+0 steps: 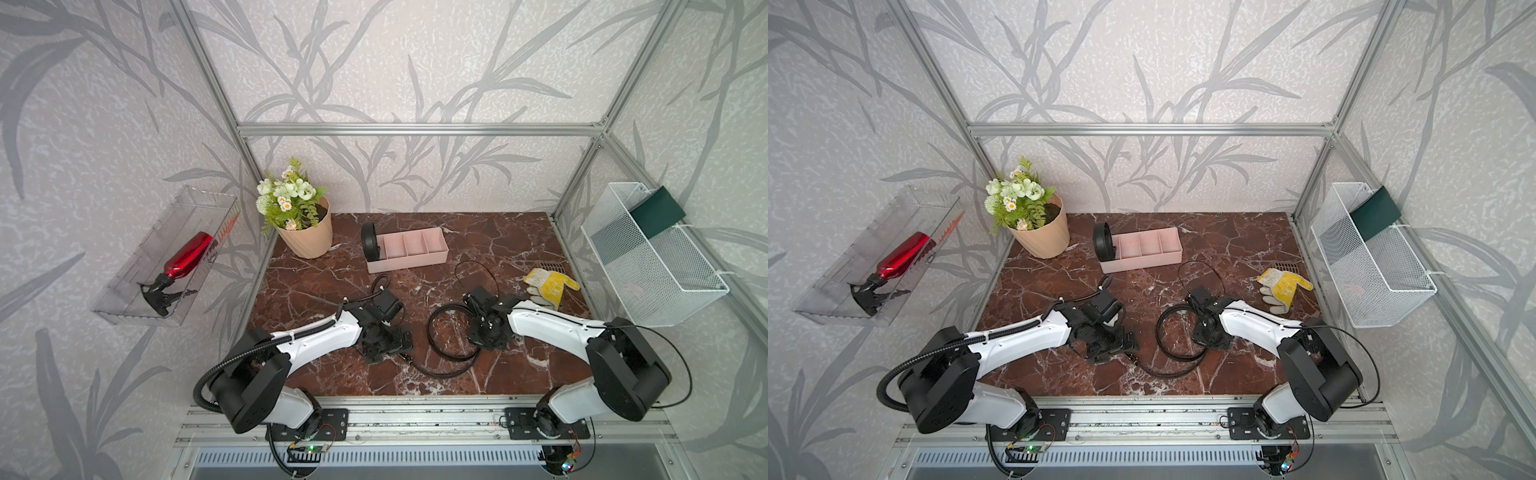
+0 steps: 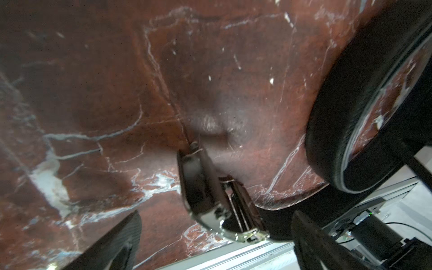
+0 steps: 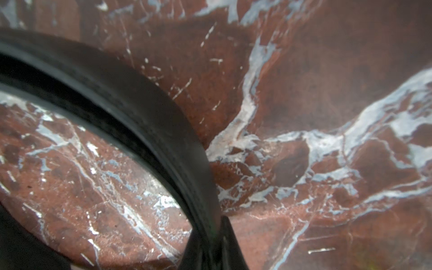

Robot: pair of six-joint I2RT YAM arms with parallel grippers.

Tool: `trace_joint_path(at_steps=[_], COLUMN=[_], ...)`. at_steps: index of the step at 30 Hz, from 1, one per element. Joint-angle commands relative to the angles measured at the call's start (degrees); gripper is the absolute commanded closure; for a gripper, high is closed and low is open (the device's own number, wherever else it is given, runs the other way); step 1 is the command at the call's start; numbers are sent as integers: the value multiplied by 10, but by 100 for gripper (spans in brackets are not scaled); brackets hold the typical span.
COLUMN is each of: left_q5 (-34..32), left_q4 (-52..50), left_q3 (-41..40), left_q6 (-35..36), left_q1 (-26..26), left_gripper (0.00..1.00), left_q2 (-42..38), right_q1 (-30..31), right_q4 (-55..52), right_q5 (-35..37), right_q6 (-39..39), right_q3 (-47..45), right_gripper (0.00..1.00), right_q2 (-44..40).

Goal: Place the belts into the storage roll
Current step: Roll the belt at the center of the board.

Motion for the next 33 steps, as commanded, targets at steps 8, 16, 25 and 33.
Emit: trace_joint_path(at_steps=[8, 16, 25, 33], left_q5=[23, 36, -45, -91], left_q4=[127, 112, -61, -103], left_q3=[-34, -39, 35, 31], left_q6=[-49, 23, 242, 313], left_q1=[28, 69, 156, 258], left_gripper=[58, 100, 100, 100], left_q2=[75, 109, 103, 87], right_q1=[53, 63, 22, -3], right_q4=[24, 29, 22, 7], right_q5=[24, 29, 7, 30], right_q6=[86, 97, -29, -111], right_q3=[-12, -15, -21, -5], right_gripper=[100, 100, 80, 77], right_q2=[-6, -2, 44, 80])
